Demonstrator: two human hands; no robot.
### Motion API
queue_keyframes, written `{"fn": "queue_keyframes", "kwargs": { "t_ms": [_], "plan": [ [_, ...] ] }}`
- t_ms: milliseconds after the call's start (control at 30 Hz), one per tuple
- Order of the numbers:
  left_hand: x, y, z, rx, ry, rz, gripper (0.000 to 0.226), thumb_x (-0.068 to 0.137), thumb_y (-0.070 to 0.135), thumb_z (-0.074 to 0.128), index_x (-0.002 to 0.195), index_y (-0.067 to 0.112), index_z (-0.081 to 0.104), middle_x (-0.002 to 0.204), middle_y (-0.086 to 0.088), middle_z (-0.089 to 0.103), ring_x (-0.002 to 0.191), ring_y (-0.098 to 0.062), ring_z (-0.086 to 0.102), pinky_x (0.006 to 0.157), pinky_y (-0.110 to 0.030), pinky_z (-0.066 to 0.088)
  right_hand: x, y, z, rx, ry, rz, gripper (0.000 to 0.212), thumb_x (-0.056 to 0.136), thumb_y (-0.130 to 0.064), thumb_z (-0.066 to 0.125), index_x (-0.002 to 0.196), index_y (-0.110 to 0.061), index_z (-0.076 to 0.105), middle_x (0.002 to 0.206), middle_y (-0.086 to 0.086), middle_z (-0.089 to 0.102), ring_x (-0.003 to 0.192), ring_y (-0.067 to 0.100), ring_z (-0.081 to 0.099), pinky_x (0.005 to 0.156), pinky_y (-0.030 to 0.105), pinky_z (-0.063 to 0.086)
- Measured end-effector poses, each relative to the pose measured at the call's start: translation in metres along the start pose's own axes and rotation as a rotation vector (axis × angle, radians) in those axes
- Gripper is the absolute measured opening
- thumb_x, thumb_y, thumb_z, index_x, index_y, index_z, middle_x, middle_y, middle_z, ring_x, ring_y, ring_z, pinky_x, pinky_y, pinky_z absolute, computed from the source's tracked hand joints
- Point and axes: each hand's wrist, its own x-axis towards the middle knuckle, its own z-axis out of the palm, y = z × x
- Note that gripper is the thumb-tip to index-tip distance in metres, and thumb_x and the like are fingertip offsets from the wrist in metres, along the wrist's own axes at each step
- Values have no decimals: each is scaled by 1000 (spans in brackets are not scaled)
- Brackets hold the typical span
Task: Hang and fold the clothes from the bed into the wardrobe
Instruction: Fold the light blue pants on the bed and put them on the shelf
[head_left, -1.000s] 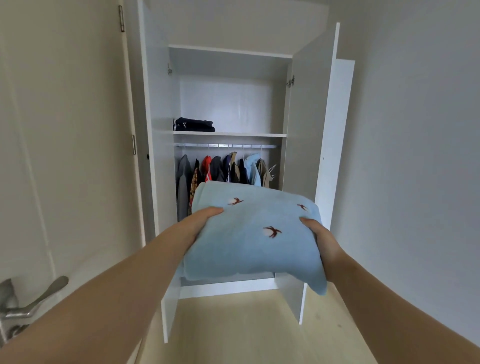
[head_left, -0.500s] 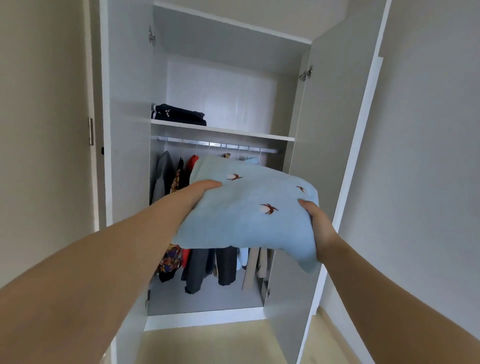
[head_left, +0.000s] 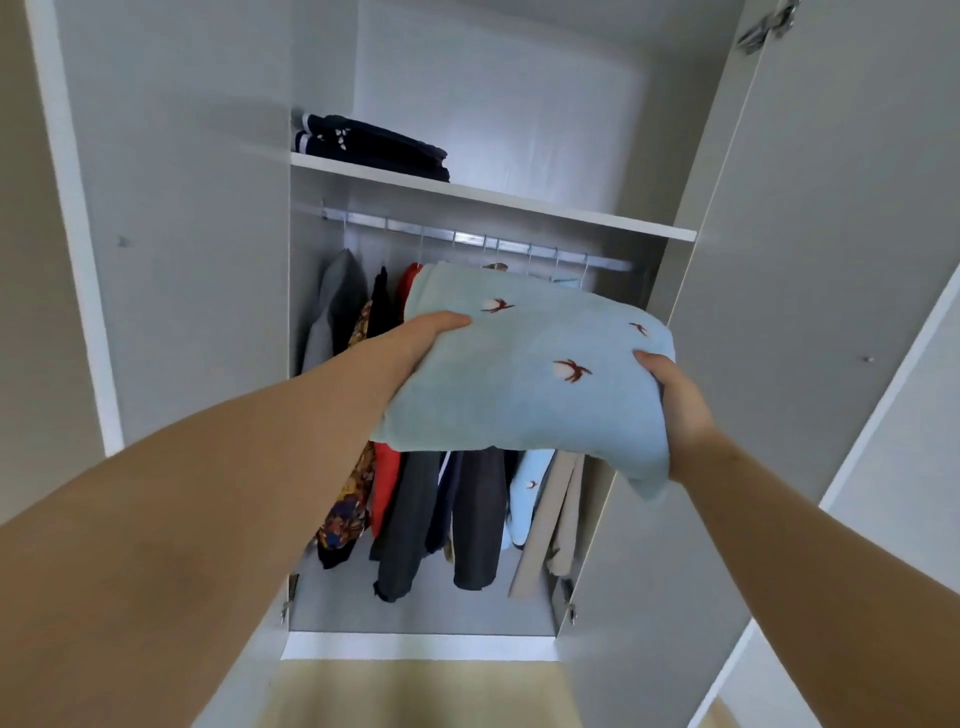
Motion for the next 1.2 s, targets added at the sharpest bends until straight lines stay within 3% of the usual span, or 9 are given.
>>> {"fn": "queue_keyframes", "kwargs": {
  "t_ms": [67, 100, 167, 333, 500, 667, 767, 1000, 1200],
  "plan": [
    [43, 2, -2, -85, 12, -10, 37, 88, 36, 58, 117, 12, 58, 86, -6, 65, 82, -21, 59, 79, -35, 50, 43, -4, 4, 39, -59, -19, 22, 87, -39, 55, 101, -24, 64, 102, 10, 68, 87, 32, 64, 71, 40, 50],
    [57, 4, -3, -115, 20, -43, 32, 84, 40, 61, 104, 14, 62, 75, -6, 68, 69, -22, 64, 67, -31, 50, 62, -7, 5, 64, -94, -36, 23, 88, -37, 54, 104, -23, 64, 107, 11, 67, 91, 33, 63, 73, 41, 51],
    [94, 13, -3, -128, 51, -45, 30, 80, 45, 63, 90, 17, 62, 61, -4, 70, 52, -21, 66, 57, -26, 49, 103, -18, 6, 95, -159, -85, 32, 91, -33, 51, 118, -19, 60, 120, 14, 63, 105, 37, 60, 84, 46, 49],
    [168, 57, -1, -187, 94, 84, 36, 78, 46, 65, 100, 18, 62, 68, -4, 73, 58, -21, 69, 58, -28, 52, 182, -74, 13, 74, -252, -196, 39, 91, -30, 51, 127, -15, 55, 128, 16, 58, 116, 37, 55, 89, 46, 48],
    [205, 103, -1, -221, 116, 188, 28, 81, 41, 64, 97, 17, 62, 66, -3, 72, 57, -20, 69, 52, -26, 53, 230, -117, 21, 73, -289, -297, 40, 92, -28, 50, 129, -13, 54, 127, 16, 58, 116, 36, 55, 99, 51, 43],
    [228, 136, 3, -199, 93, 228, 22, 87, 36, 57, 93, 16, 63, 70, -5, 71, 62, -22, 67, 59, -28, 52, 262, -142, 22, 111, -359, -253, 42, 91, -32, 49, 130, -15, 54, 121, 13, 62, 98, 31, 61, 78, 38, 50],
    [245, 153, -1, -155, 123, 240, 23, 87, 35, 53, 90, 14, 63, 66, -5, 70, 58, -20, 65, 55, -25, 51, 283, -158, 26, 115, -376, -235, 38, 91, -34, 49, 124, -17, 58, 98, 8, 68, 80, 26, 65, 66, 32, 50],
    [302, 195, -21, -81, 202, 309, 21, 90, 33, 52, 83, 16, 61, 56, -1, 67, 52, -17, 63, 56, -23, 48, 335, -193, 56, 84, -321, -319, 36, 91, -33, 50, 123, -16, 58, 108, 11, 64, 83, 27, 62, 68, 31, 49],
    [358, 224, -47, -37, 188, 333, 16, 89, 33, 55, 85, 20, 63, 75, -2, 69, 69, -21, 63, 71, -28, 49, 390, -207, 86, 108, -347, -342, 21, 92, -32, 47, 98, -23, 66, 80, 2, 70, 64, 21, 66, 63, 28, 48]
  ]
}}
